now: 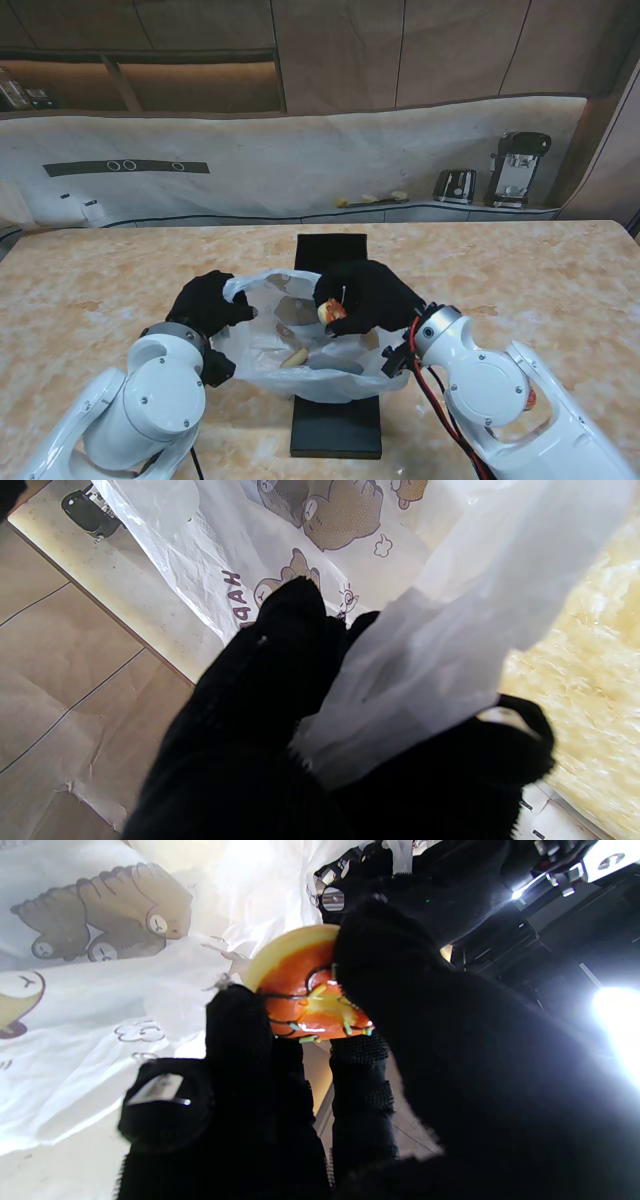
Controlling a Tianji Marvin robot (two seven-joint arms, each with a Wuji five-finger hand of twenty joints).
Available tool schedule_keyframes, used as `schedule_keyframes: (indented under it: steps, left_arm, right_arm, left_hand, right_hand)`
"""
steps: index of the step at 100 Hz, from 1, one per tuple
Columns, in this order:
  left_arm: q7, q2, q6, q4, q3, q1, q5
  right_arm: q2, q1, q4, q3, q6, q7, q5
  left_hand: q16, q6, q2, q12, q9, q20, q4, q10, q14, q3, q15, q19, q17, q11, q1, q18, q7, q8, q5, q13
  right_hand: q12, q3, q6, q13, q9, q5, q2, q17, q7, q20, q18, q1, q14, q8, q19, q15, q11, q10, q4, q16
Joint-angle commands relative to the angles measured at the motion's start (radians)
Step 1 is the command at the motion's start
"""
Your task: Pack mini donuts into a plastic bag, tie the opening and put the bag into the gift box
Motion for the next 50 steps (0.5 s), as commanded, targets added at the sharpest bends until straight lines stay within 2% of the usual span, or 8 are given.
schedule_keyframes:
  steps: [1,15,23,37,48,50]
  left_arm:
    - [-0.014,-0.005,0.003,-0.013,-0.001,0.007,-0.002]
    - [-0.013,-0.006,0.004,-0.017,-0.002,0.009,-0.002]
    - [-0.012,-0.006,0.003,-0.019,-0.004,0.012,-0.001]
    - [-0.012,-0.006,0.004,-0.021,-0.010,0.017,0.000]
    - [-0.013,-0.005,0.004,-0.022,-0.012,0.019,0.001]
    - [-0.013,-0.005,0.004,-0.022,-0.012,0.019,0.001]
  right_arm:
    - [-0.007,0.002,0.005,-0.013,0.016,0.023,0.002]
    - [-0.003,0.036,0.032,-0.036,0.047,0.052,0.001]
    - [-0.002,0.058,0.059,-0.050,0.038,0.053,-0.021]
    - [0.006,0.084,0.079,-0.065,0.055,0.090,-0.045]
    - [0.013,0.100,0.092,-0.075,0.053,0.114,-0.070]
    - [0.014,0.102,0.094,-0.077,0.053,0.118,-0.071]
  left_hand:
    - [0.008,0.007,0.000,0.007,0.010,0.001,0.021,-0.007,0.009,-0.015,-0.004,0.051,0.020,0.003,0.021,-0.033,-0.015,-0.007,0.008,0.002]
    - [0.008,0.007,0.000,0.007,0.010,0.001,0.021,-0.007,0.009,-0.015,-0.004,0.051,0.020,0.003,0.020,-0.033,-0.015,-0.007,0.008,0.002]
    - [0.008,0.006,0.000,0.007,0.012,0.001,0.020,-0.007,0.008,-0.015,-0.004,0.051,0.020,0.004,0.020,-0.033,-0.015,-0.007,0.009,0.002]
    - [0.008,0.006,0.001,0.007,0.009,0.001,0.020,-0.007,0.008,-0.015,-0.004,0.051,0.020,0.004,0.020,-0.033,-0.015,-0.007,0.008,0.002]
    - [0.008,0.007,0.001,0.007,0.010,0.000,0.020,-0.007,0.008,-0.015,-0.004,0.051,0.020,0.004,0.020,-0.033,-0.015,-0.007,0.008,0.002]
    - [0.008,0.007,0.001,0.007,0.009,0.000,0.020,-0.007,0.008,-0.015,-0.004,0.051,0.020,0.004,0.019,-0.033,-0.015,-0.007,0.007,0.002]
  right_hand:
    - [0.056,0.055,-0.011,-0.009,0.053,0.065,0.055,0.055,0.105,0.022,-0.112,0.079,0.106,0.015,0.004,0.002,0.015,-0.010,0.085,0.021]
    - [0.067,0.023,-0.002,-0.034,0.029,0.039,0.070,0.032,0.095,0.031,-0.105,0.067,0.101,0.014,-0.005,0.003,0.004,-0.010,0.081,0.039]
    - [0.066,0.013,0.000,-0.043,0.021,0.033,0.072,0.024,0.086,0.036,-0.107,0.062,0.099,0.013,-0.005,0.002,0.000,-0.010,0.079,0.042]
    - [0.050,-0.022,0.025,-0.092,-0.028,0.013,0.077,-0.029,0.017,0.052,-0.106,0.049,0.099,0.022,-0.024,-0.033,-0.021,-0.015,0.086,0.055]
    - [0.020,-0.049,0.049,-0.150,-0.082,-0.008,0.107,-0.106,-0.086,0.060,-0.092,0.023,0.086,0.030,-0.053,-0.111,-0.057,-0.033,0.112,0.052]
    - [0.003,-0.053,0.054,-0.172,-0.100,-0.011,0.117,-0.143,-0.130,0.064,-0.074,0.015,0.083,0.045,-0.075,-0.141,-0.069,-0.038,0.132,0.053]
